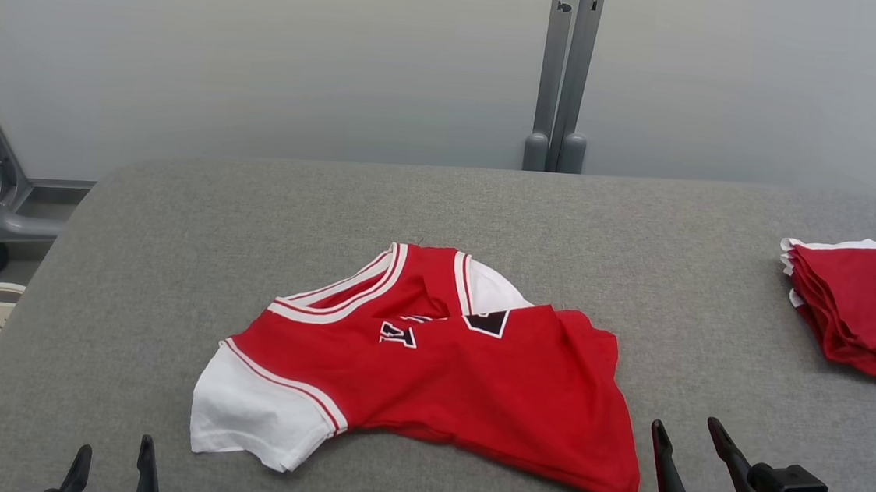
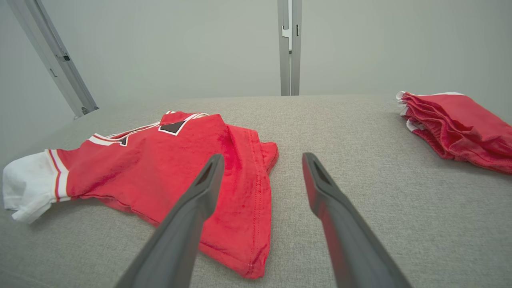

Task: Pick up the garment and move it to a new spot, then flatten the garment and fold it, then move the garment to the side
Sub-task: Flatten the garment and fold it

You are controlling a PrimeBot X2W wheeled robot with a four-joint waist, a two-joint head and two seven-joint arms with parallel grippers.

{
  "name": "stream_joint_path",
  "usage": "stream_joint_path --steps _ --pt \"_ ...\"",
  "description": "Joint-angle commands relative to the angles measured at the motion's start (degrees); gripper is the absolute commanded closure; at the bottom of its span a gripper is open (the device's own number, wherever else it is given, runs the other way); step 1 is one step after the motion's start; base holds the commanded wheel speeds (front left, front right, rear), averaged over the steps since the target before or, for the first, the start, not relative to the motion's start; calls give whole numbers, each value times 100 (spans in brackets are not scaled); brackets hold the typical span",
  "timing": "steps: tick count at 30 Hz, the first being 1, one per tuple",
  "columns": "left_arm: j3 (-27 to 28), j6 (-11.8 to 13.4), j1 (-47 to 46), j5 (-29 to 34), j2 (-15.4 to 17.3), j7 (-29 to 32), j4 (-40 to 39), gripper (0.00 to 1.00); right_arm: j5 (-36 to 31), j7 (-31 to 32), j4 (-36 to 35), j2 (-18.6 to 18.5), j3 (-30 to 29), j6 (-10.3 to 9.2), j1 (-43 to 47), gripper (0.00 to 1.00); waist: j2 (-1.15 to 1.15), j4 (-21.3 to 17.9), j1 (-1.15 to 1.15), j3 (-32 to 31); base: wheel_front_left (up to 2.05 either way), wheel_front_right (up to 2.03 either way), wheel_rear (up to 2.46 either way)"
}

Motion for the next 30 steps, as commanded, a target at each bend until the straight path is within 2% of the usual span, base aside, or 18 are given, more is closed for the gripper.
stream_joint_path --steps 1,16,22,30 --pt "29 -32 93 -56 53 -48 -17 0 -10 47 30 -11 5 -1 38 0 0 6 0 7 0 0 0" --pt "-126 -103 -107 -78 77 61 104 0 92 190 34 -11 67 -1 -84 0 0 17 0 163 0 0 0" --pt "-358 -163 -513 49 151 459 368 0 181 878 4 -13 90 -1 -144 0 0 48 0 324 0 0 0" --pt "-741 -452 -1550 200 242 1191 1298 0 15 1907 -327 -12 150 -1 -284 0 0 54 0 807 0 0 0"
